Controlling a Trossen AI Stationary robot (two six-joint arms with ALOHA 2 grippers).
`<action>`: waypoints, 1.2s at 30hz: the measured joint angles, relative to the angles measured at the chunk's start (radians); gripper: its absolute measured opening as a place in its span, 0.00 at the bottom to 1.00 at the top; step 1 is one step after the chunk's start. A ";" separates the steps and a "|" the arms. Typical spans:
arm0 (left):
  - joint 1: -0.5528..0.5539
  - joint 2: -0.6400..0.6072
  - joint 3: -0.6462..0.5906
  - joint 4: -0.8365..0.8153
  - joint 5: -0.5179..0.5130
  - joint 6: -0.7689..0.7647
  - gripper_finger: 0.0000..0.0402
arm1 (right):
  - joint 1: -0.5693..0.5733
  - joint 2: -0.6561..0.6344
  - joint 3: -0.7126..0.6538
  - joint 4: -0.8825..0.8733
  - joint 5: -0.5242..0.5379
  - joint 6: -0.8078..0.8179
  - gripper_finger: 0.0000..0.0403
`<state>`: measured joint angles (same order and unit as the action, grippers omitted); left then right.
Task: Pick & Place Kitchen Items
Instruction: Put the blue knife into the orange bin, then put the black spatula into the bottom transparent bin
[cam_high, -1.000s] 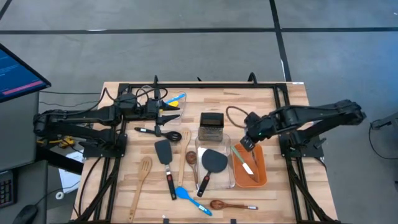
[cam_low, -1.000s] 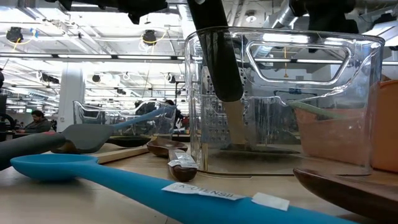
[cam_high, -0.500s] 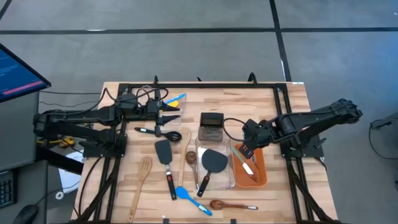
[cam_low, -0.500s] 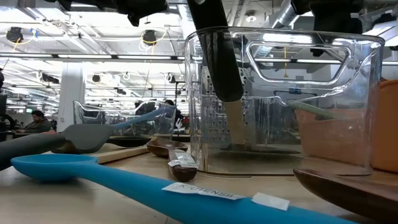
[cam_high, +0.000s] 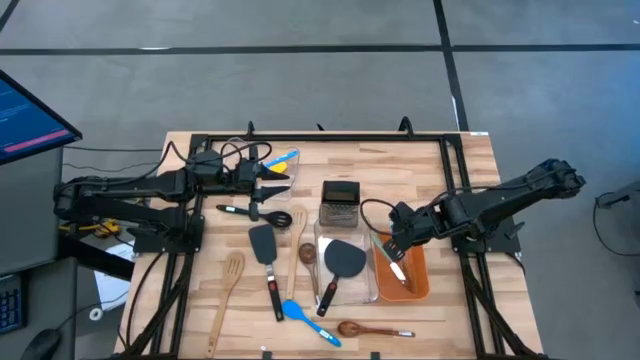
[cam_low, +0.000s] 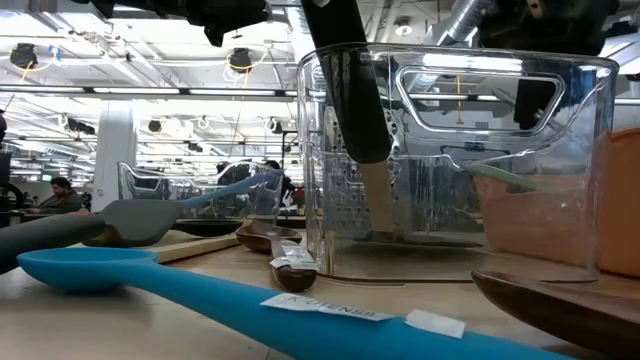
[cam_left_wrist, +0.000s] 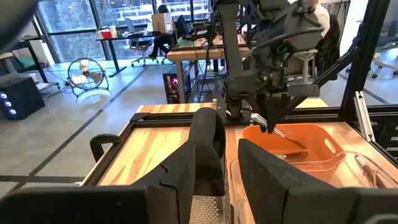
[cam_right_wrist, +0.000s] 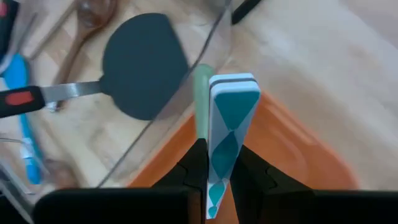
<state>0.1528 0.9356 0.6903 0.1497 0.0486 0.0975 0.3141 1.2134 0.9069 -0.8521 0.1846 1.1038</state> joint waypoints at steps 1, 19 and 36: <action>0.000 0.000 0.000 -0.001 0.000 0.000 0.27 | -0.007 -0.005 -0.015 0.019 -0.012 0.006 0.09; 0.000 0.000 0.000 0.000 0.000 0.001 0.27 | -0.132 -0.002 -0.084 0.045 -0.089 -0.080 0.45; 0.000 0.000 0.000 0.000 0.000 0.000 0.27 | -0.309 -0.002 0.111 0.023 -0.436 -0.410 0.23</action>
<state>0.1524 0.9356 0.6903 0.1496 0.0490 0.0975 0.0048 1.2114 1.0176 -0.8292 -0.2512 0.6941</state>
